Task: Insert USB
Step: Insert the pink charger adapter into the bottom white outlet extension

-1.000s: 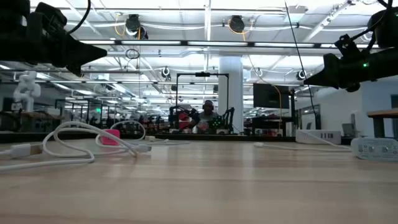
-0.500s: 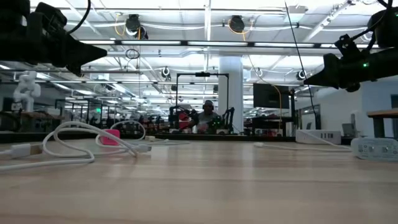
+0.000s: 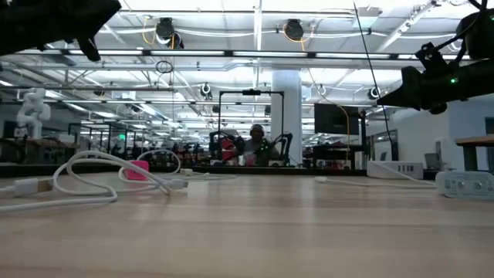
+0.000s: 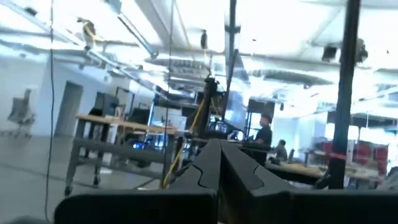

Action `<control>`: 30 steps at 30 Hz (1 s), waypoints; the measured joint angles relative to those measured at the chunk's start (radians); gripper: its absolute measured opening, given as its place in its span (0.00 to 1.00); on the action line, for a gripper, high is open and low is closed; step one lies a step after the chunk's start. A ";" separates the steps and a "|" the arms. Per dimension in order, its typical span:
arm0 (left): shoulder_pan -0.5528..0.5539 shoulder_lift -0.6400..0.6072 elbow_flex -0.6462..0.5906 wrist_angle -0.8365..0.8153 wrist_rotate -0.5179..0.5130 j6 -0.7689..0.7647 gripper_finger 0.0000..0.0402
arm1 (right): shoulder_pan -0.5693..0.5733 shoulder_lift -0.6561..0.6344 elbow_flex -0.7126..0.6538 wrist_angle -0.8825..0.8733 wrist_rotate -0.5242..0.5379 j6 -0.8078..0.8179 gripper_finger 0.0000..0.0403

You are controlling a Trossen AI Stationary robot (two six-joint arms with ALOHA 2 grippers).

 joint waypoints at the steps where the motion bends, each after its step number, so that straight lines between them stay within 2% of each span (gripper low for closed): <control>1: 0.000 0.015 0.013 -0.037 -0.002 0.021 0.02 | 0.000 0.000 0.000 0.000 0.000 0.000 0.00; 6: 0.006 0.216 0.069 -0.187 -0.081 0.066 0.05 | 0.000 0.000 0.000 0.000 0.000 0.000 0.00; 12: 0.042 0.556 0.186 -0.251 -0.109 0.095 0.20 | 0.000 0.000 0.000 0.000 0.000 0.000 0.00; 18: 0.057 0.844 0.393 -0.536 -0.102 0.131 0.30 | 0.000 0.000 0.000 0.000 0.000 0.000 0.00; 24: 0.045 1.092 0.608 -0.817 -0.092 0.259 0.31 | 0.000 0.000 0.000 0.000 0.000 0.000 0.00; 30: 0.042 1.277 0.779 -1.157 -0.113 0.390 0.31 | 0.000 0.000 0.000 0.000 0.000 0.000 0.00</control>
